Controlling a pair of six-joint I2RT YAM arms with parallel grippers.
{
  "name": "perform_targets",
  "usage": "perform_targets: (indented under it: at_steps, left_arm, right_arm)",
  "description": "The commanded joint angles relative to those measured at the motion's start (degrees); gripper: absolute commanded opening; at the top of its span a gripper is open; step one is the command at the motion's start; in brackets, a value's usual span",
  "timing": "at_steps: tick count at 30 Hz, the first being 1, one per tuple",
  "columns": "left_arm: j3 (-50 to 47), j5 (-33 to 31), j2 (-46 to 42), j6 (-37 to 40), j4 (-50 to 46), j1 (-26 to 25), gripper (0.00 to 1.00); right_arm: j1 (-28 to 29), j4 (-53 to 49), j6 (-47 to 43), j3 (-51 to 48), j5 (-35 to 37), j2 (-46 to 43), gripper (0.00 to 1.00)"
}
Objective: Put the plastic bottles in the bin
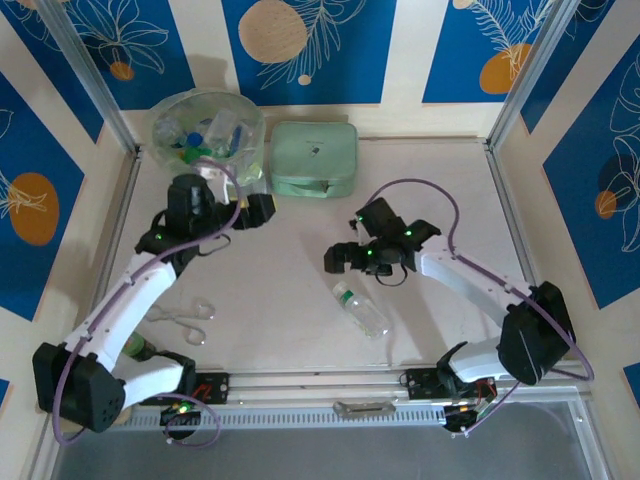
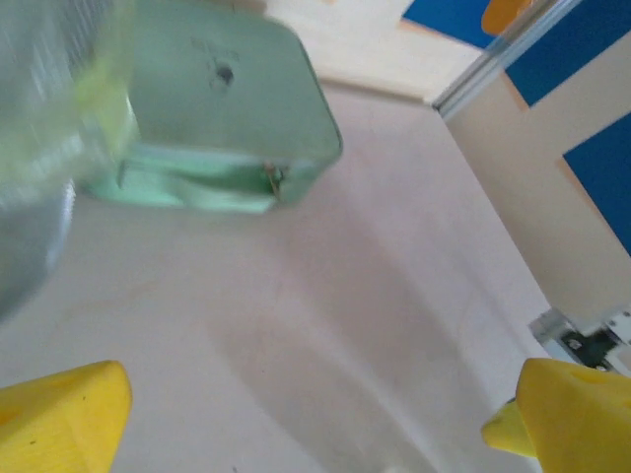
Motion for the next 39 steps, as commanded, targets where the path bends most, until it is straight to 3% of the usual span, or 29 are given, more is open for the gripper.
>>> perform_targets:
  at_steps: [1, 7, 21, 39]
  left_arm:
    - [-6.65, -0.4, -2.42, -7.08, 9.87, -1.36, 1.0]
    - [-14.73, -2.2, -4.19, -10.51, 14.02, -3.23, 1.0]
    - [-18.55, -2.26, -2.81, -11.17, 17.07, -4.15, 1.0]
    - [-18.88, -3.39, -3.42, -11.11, 15.64, -4.5, 1.0]
  right_arm:
    - [3.61, -9.69, -5.43, 2.83, 4.96, 3.16, 0.99]
    - [9.54, -17.22, -8.1, 6.51, 14.03, 10.36, 0.99]
    - [14.53, -22.58, -9.39, 8.05, 18.19, 21.59, 1.0]
    - [14.17, -19.43, -9.44, 7.41, 14.7, 23.04, 0.63]
